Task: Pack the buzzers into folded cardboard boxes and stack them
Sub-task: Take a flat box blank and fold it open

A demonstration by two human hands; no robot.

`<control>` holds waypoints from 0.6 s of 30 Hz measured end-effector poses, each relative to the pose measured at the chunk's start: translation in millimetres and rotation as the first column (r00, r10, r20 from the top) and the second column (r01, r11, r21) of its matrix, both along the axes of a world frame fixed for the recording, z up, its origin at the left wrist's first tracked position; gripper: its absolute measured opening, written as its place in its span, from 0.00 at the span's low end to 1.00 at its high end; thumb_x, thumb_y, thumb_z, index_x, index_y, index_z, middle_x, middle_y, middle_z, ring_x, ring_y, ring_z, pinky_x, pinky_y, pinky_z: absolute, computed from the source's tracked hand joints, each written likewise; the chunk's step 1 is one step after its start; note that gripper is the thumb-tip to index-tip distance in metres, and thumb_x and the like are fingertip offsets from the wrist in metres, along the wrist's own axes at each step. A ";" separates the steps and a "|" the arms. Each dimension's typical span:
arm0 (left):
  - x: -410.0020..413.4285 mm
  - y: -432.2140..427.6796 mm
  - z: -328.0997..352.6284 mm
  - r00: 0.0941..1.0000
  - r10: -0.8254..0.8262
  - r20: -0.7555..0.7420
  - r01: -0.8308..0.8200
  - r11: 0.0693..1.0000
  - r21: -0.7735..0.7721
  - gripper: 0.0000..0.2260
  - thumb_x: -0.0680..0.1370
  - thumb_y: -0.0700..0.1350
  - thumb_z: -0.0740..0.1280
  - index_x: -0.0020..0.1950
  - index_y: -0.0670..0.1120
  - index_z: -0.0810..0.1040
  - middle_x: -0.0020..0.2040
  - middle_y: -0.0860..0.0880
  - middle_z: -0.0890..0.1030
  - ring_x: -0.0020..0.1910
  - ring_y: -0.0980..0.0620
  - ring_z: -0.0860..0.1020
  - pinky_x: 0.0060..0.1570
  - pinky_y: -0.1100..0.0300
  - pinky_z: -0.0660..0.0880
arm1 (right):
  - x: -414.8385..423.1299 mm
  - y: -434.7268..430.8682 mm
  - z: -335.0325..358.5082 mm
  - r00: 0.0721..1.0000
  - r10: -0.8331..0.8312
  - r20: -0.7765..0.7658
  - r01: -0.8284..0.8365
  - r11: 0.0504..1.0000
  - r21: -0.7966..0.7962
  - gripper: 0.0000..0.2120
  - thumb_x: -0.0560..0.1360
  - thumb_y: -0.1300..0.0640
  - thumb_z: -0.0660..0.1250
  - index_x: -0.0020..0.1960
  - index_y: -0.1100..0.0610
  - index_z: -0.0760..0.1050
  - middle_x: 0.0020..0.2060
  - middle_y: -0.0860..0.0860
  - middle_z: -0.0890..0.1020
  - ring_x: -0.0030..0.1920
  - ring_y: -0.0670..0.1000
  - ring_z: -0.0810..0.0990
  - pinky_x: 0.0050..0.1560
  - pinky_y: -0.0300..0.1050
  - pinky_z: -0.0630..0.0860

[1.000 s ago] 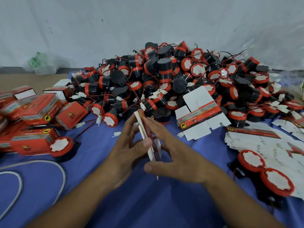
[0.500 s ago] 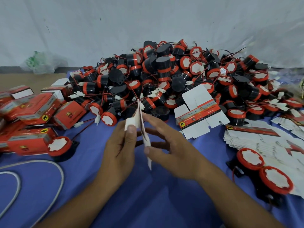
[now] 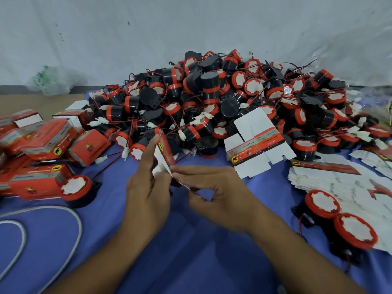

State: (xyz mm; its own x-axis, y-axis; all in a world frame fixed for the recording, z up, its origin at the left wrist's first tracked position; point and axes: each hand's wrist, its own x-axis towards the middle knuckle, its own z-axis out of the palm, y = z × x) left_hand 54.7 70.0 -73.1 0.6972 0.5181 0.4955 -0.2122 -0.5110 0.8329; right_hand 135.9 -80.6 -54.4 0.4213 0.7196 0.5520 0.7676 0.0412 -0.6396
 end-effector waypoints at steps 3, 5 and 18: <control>0.1 4.8 4.5 0.999 0.043 -0.018 -0.040 0.991 0.125 0.20 0.77 0.51 0.57 0.68 0.60 0.74 0.35 0.50 0.78 0.29 0.49 0.75 0.25 0.59 0.72 | -0.7 0.4 1.8 1.000 0.007 0.019 -0.007 1.000 0.003 0.18 0.75 0.64 0.73 0.64 0.62 0.79 0.64 0.53 0.79 0.63 0.48 0.79 0.59 0.46 0.79; -0.5 3.3 8.8 0.999 0.038 0.020 -0.042 0.966 0.256 0.10 0.79 0.50 0.59 0.44 0.62 0.78 0.27 0.51 0.73 0.24 0.55 0.71 0.22 0.69 0.64 | -0.9 1.3 2.4 1.000 -0.020 0.020 0.021 1.000 -0.016 0.18 0.75 0.59 0.74 0.64 0.61 0.79 0.63 0.51 0.77 0.59 0.49 0.79 0.55 0.45 0.80; -6.9 -7.5 9.8 0.996 -0.060 -0.069 0.086 0.869 0.487 0.28 0.80 0.50 0.56 0.79 0.45 0.58 0.36 0.53 0.85 0.34 0.51 0.83 0.33 0.49 0.80 | 8.5 -2.9 5.2 0.783 -0.559 0.274 0.594 0.802 -0.061 0.21 0.75 0.59 0.65 0.68 0.55 0.72 0.56 0.50 0.78 0.47 0.53 0.77 0.39 0.50 0.77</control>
State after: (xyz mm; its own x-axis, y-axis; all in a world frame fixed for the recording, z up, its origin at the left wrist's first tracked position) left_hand 47.8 62.4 -63.3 0.7544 0.1651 0.6353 -0.2296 -0.8404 0.4909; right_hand 144.4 -83.5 -49.2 0.6549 0.4579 0.6012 0.7439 -0.5308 -0.4060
